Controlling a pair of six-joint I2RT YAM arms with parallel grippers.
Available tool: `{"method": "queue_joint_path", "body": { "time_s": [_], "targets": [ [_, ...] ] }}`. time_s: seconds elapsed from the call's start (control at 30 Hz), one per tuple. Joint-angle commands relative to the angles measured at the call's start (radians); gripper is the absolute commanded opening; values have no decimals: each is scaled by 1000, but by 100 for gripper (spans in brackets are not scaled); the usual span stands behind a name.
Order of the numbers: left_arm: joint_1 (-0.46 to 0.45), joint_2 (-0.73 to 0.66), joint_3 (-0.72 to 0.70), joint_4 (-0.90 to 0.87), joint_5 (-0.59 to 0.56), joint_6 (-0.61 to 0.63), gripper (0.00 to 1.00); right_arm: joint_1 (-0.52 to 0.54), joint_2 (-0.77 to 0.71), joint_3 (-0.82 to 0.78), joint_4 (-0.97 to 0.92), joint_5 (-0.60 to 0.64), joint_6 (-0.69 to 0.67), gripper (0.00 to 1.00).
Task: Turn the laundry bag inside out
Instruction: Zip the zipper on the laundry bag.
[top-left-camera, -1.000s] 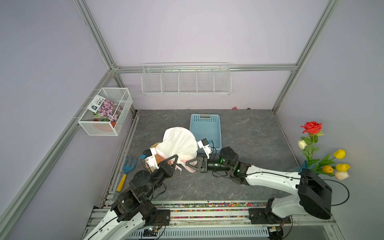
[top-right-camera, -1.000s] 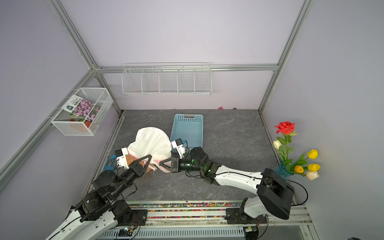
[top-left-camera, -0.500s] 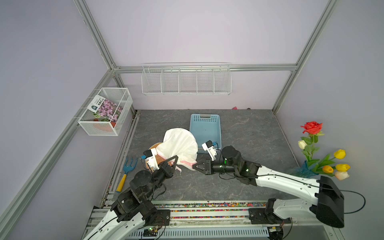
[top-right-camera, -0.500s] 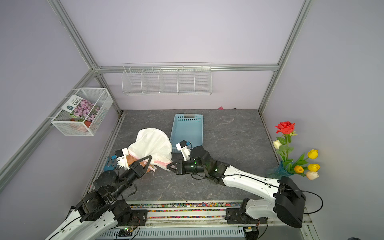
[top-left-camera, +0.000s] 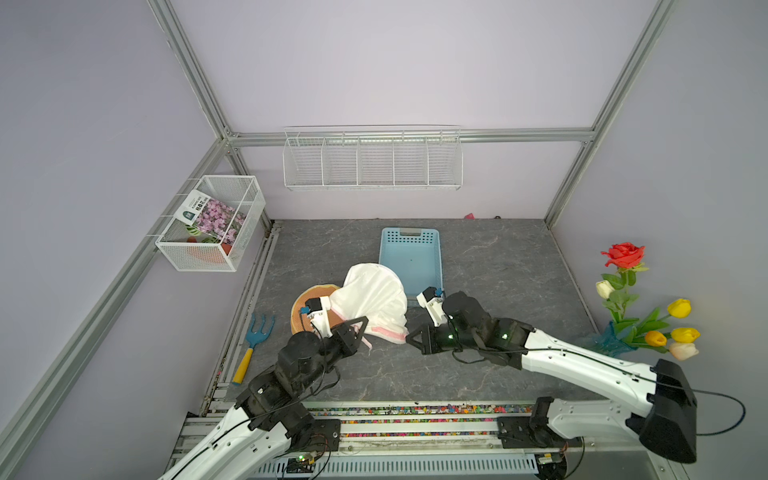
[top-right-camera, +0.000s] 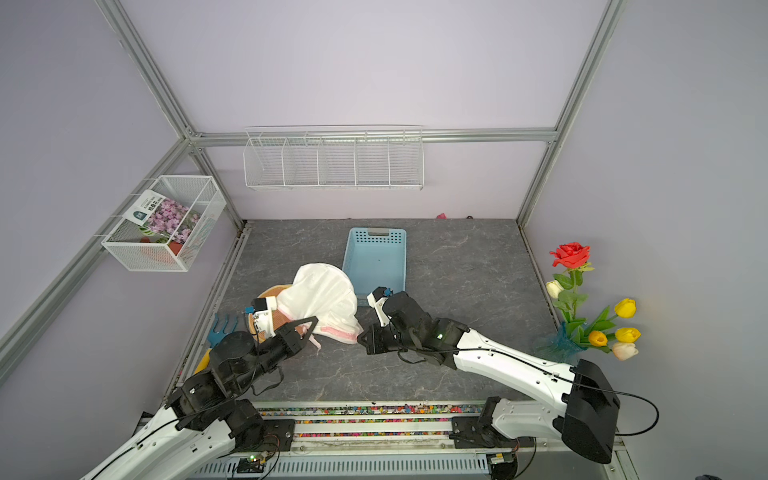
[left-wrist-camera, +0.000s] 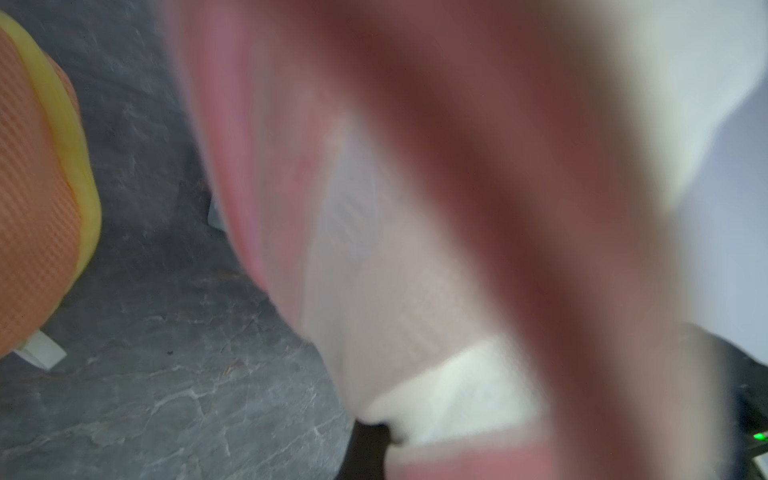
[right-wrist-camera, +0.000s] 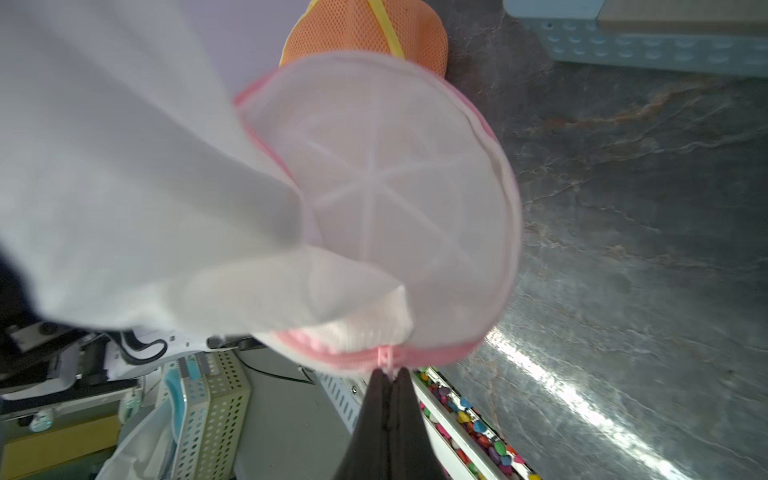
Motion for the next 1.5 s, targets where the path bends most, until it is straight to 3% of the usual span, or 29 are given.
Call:
{"method": "queue_joint_path", "body": {
  "time_s": [0.0, 0.03, 0.1, 0.23, 0.4, 0.53, 0.73, 0.93, 1.1, 1.33, 1.37, 1.4, 1.47],
  "targets": [
    [0, 53, -34, 14, 195, -74, 8, -30, 7, 67, -125, 31, -122, 0],
    [0, 74, -42, 11, 221, -79, 27, -33, 12, 72, -132, 27, -143, 0],
    [1, 97, -21, -73, 232, -79, 48, -37, 31, 78, -155, 20, -171, 0],
    [0, 49, 41, -270, 181, -36, 64, -41, 96, 91, -232, 36, -251, 0],
    [-1, -23, 54, -359, 148, 3, 63, -47, 147, 36, -146, -4, -228, 0],
    [-9, 8, 92, -338, 182, 91, 60, -47, 151, 27, -124, -16, -237, 0],
    [-66, 241, 184, -240, 198, 319, 65, -48, 154, 58, -172, -29, -336, 0],
    [-66, 456, 211, -146, 207, 491, 71, -49, 162, 64, -144, -65, -345, 0],
    [-68, 600, 293, -251, 204, 590, 72, -49, 165, 75, -140, -77, -356, 0],
    [-68, 673, 349, -324, 198, 707, 77, -61, 166, 81, -135, -98, -384, 0],
    [-68, 687, 358, -337, 205, 722, 84, -63, 166, 80, -134, -103, -386, 0],
    [-68, 702, 362, -346, 214, 735, 100, -66, 166, 80, -134, -105, -386, 0],
    [-68, 725, 370, -380, 217, 772, 100, -71, 164, 77, -133, -110, -389, 0]
  ]
}}
